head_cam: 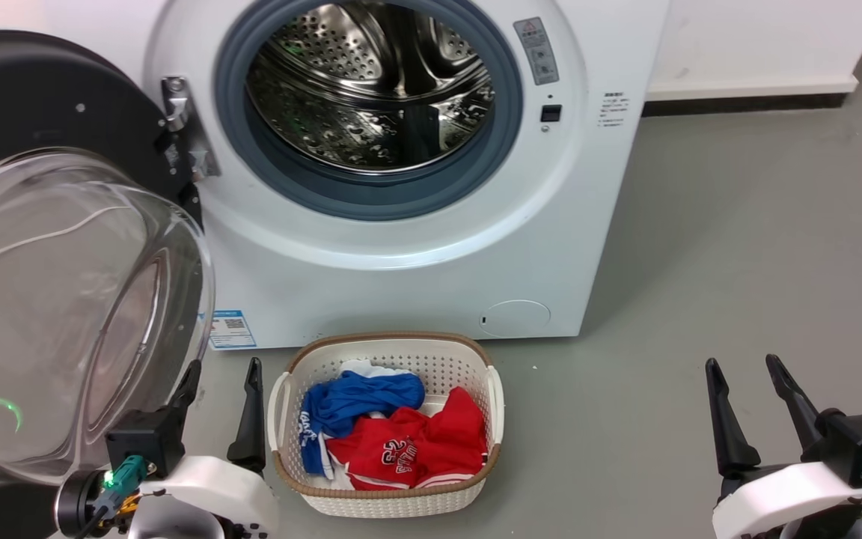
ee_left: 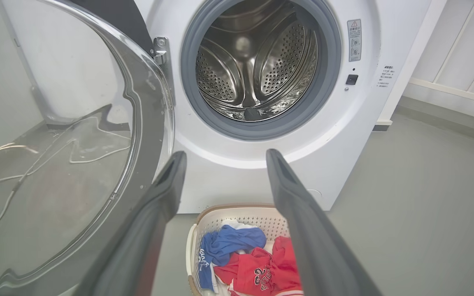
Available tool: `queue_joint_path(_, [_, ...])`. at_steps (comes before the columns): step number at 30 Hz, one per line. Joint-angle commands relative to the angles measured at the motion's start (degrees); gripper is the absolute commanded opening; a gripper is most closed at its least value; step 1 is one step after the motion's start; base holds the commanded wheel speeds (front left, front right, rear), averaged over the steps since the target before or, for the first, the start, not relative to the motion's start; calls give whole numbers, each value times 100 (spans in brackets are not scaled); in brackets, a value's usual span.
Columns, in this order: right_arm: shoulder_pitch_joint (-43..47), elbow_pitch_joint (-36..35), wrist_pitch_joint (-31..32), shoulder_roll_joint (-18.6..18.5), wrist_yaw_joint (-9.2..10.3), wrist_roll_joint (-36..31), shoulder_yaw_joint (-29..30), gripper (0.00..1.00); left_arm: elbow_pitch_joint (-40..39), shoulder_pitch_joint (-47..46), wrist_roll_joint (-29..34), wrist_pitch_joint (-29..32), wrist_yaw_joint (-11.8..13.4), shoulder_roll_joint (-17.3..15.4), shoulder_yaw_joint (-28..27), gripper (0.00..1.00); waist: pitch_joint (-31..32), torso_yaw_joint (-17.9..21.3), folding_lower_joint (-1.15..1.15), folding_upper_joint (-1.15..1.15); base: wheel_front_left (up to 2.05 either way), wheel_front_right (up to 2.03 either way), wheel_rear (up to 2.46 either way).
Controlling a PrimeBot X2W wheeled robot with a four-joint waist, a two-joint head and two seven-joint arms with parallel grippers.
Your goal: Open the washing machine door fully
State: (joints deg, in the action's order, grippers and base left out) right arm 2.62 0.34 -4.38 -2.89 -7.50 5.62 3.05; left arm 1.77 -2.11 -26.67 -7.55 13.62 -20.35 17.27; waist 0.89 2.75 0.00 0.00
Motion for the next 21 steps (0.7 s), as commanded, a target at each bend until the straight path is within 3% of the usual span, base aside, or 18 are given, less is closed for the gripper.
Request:
queue_joint_path(1, [-61,29,-39,2,1,22,12,100,31,-72,-10,-28,-17,19,6,100,-24,40,0,0,0,0,0])
queue_joint_path(21, [-97,109,-125,2,1,31,-1,100,247,-203,-11,-170,8,74,99,100,-28,-5,0,0,0,0,0])
